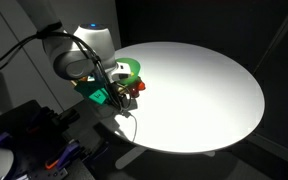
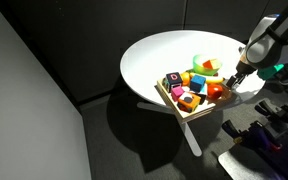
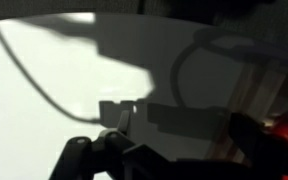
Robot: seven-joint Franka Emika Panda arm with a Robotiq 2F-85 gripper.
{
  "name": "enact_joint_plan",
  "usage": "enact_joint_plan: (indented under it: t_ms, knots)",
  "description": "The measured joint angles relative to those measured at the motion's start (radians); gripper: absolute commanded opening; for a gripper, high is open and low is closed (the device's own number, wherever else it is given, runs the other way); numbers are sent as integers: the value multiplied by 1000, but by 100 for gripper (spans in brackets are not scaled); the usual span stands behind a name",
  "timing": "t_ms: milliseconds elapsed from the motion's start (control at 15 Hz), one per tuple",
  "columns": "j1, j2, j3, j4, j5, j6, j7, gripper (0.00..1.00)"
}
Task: Move the box to the left, then put the red object in the bowl
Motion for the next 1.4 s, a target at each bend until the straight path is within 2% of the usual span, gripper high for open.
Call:
enact_joint_plan:
  t_ms: [600,1400]
  knots:
    - [2,0,17,-1,0,1,46,100]
    - [49,0,18,28,2,-1,152,100]
